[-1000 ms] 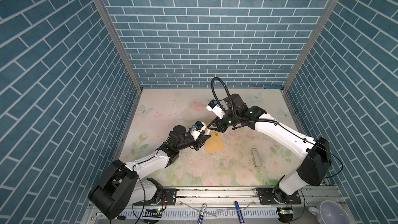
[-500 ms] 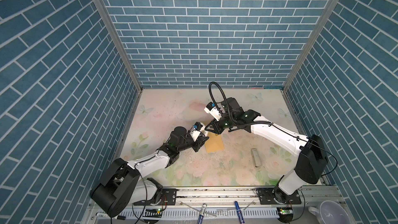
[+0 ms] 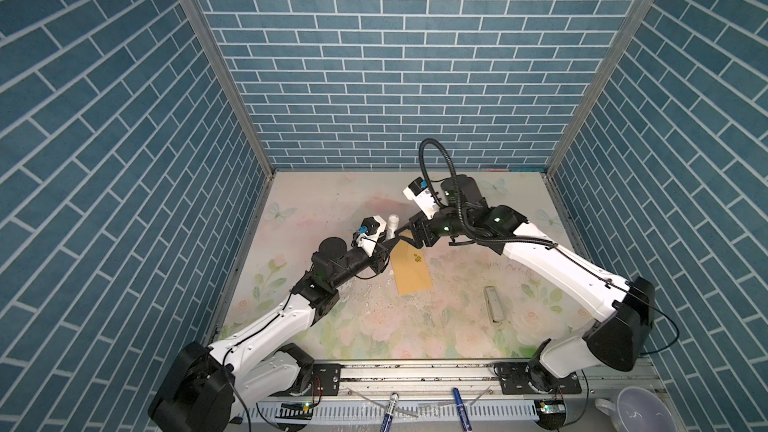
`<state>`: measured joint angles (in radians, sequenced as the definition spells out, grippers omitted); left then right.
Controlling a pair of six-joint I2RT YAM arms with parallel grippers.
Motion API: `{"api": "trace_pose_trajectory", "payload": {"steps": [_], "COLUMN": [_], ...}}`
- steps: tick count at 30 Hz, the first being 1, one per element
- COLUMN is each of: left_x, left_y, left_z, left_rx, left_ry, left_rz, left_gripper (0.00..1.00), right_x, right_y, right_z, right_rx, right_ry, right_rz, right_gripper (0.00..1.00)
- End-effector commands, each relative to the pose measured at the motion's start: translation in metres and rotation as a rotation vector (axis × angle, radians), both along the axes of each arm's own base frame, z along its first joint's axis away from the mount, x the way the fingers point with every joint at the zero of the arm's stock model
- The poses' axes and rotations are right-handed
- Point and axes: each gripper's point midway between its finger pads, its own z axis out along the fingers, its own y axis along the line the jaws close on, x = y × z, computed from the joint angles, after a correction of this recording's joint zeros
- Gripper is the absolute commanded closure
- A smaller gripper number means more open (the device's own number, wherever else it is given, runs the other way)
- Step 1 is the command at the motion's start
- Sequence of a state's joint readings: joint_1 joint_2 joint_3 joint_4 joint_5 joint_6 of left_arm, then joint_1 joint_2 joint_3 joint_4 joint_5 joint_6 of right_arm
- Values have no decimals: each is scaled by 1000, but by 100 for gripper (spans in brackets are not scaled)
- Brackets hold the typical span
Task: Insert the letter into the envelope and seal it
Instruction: 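Release the cap with the right gripper and pull both arms apart, then lower the capped glue stick beside the envelope with the left gripper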
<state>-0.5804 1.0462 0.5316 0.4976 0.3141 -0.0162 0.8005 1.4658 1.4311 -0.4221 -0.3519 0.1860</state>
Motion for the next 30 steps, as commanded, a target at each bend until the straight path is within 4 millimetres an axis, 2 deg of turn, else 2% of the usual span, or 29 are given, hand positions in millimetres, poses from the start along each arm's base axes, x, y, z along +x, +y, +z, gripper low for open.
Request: {"api": "trace_pose_trajectory", "payload": {"steps": [1, 6, 9, 17, 23, 30], "left_x": [18, 46, 62, 84, 88, 87], "left_y": [22, 48, 56, 65, 69, 71], "left_z": [-14, -25, -38, -83, -119, -156], "left_rx": [78, 134, 123, 161, 160, 175], "left_ry": [157, 402, 526, 781, 915, 1017], "left_rz": [162, 319, 380, 478, 533, 580], "left_gripper": [100, 100, 100, 100, 100, 100], "right_x": [20, 33, 38, 50, 59, 64], "right_y": [-27, -66, -82, -95, -102, -111], "right_z": [57, 52, 45, 15, -8, -26], "right_rx": [120, 144, 152, 122, 96, 79], "right_ry": [-193, -233, -221, -133, -66, -43], "right_rz": [-150, -304, -366, -431, -477, -500], "right_gripper": [25, 23, 22, 21, 20, 18]}}
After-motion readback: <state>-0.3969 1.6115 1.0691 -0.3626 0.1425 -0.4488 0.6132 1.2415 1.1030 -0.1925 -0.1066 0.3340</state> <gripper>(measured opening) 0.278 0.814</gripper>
